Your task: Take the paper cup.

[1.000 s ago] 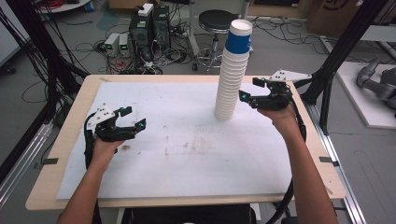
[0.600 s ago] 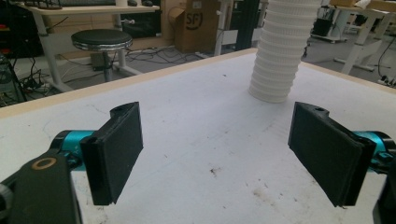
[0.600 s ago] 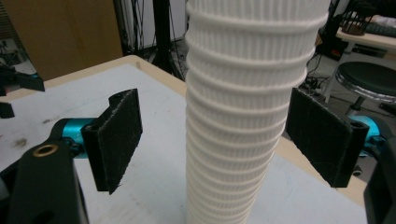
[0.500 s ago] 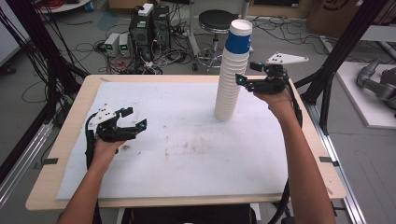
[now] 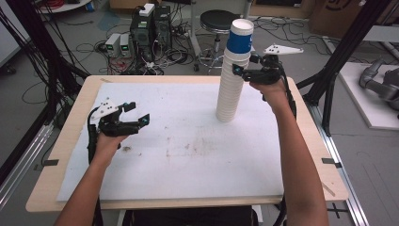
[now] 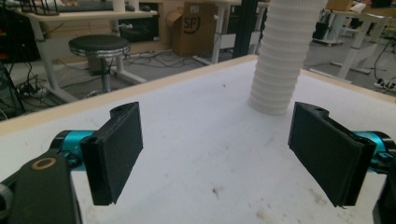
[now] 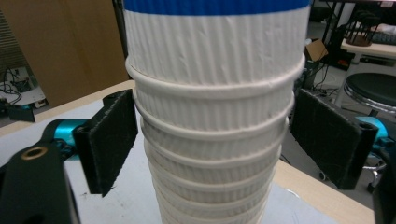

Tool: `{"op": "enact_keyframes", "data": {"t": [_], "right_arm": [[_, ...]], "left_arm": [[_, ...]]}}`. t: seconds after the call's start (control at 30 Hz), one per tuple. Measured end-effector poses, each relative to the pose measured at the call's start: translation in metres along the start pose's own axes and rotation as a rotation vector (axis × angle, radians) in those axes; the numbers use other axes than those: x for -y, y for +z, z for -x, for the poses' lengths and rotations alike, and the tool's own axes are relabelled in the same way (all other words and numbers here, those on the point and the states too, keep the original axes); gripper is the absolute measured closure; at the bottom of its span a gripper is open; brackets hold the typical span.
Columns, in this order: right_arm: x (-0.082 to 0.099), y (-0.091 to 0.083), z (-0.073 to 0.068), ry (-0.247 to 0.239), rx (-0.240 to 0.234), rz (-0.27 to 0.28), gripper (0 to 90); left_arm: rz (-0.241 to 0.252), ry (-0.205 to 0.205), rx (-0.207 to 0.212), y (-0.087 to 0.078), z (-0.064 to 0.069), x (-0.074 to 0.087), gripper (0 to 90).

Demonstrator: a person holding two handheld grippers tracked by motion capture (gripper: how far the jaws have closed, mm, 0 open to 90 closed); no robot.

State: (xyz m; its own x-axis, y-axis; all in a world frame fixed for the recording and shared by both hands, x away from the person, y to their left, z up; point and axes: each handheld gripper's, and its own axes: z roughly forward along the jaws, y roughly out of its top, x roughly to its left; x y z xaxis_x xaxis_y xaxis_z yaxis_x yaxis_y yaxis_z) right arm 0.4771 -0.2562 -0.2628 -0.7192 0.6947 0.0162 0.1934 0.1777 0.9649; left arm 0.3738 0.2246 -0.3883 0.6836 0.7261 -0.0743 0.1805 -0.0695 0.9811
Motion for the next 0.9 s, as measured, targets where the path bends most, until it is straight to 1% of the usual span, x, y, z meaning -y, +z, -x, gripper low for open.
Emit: {"op": "enact_keyframes", "data": {"t": [0.13,0.2,0.27,0.3,0.4,0.47,0.57,0.6,0.67,0.8,0.83,0.87,0.9], "right_arm": [[0.000,-0.002,0.000,0.005,-0.008,-0.004,17.7],[0.000,-0.002,0.000,0.004,-0.008,-0.005,17.8],[0.000,-0.003,0.001,0.002,-0.011,-0.008,17.9],[0.000,-0.003,0.001,0.002,-0.011,-0.008,17.9],[0.000,-0.003,0.001,-0.001,-0.015,-0.008,18.0],[0.000,-0.004,0.001,-0.001,-0.014,-0.010,18.1],[0.000,-0.004,0.001,-0.007,-0.016,-0.010,18.2],[0.000,-0.004,0.001,-0.008,-0.015,-0.010,18.3],[0.000,-0.004,0.001,-0.007,-0.015,-0.012,18.3],[0.000,-0.004,0.001,-0.009,-0.016,-0.011,18.3],[0.000,-0.004,0.001,-0.009,-0.016,-0.011,18.3],[0.000,-0.004,0.001,-0.009,-0.016,-0.010,18.3],[0.000,-0.004,0.001,-0.010,-0.016,-0.010,18.3]], "left_arm": [[0.028,0.017,0.026,0.008,-0.003,-0.028,17.7],[0.036,0.030,0.053,0.015,-0.003,-0.045,17.7],[0.049,0.033,0.082,0.023,-0.003,-0.062,17.6],[0.055,0.036,0.097,0.028,-0.003,-0.071,17.6],[0.066,0.061,0.119,0.041,0.001,-0.094,17.7],[0.071,0.067,0.135,0.050,0.003,-0.108,17.6],[0.066,0.084,0.162,0.064,0.007,-0.128,17.6],[0.066,0.091,0.170,0.069,0.008,-0.134,17.6],[0.063,0.087,0.191,0.079,0.009,-0.144,17.6],[0.057,0.084,0.210,0.101,0.012,-0.158,17.6],[0.059,0.076,0.220,0.105,0.013,-0.161,17.6],[0.062,0.075,0.234,0.112,0.015,-0.165,17.6],[0.063,0.078,0.240,0.117,0.018,-0.169,17.6]]}}
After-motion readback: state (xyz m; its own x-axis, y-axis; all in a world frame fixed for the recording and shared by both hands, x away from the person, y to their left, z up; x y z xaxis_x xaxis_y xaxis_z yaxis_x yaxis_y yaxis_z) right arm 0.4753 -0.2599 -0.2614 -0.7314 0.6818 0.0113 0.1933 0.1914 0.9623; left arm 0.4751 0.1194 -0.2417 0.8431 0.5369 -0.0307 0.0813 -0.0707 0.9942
